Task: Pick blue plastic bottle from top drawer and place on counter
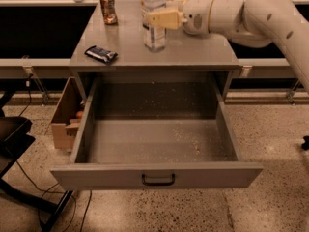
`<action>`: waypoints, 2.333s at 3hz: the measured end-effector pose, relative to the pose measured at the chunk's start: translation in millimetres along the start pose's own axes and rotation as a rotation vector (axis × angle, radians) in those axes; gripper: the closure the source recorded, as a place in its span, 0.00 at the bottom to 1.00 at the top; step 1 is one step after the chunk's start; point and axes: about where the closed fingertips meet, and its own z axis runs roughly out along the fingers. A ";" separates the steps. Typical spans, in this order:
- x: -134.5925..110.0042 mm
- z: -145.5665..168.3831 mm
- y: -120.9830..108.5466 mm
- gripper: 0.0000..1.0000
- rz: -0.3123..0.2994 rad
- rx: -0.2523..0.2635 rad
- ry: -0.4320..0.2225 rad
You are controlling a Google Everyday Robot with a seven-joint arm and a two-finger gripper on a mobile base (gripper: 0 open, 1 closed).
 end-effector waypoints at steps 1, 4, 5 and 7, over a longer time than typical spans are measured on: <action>-33.5 41.5 -57.0 1.00 0.042 0.104 -0.043; -5.9 120.3 -156.0 1.00 -0.031 0.250 -0.088; 39.3 143.8 -150.0 1.00 -0.028 0.196 -0.028; 68.5 160.5 -137.4 0.76 -0.016 0.141 0.026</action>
Offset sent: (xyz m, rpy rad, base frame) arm 0.2175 0.0098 0.0860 0.2017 -0.1376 -0.3335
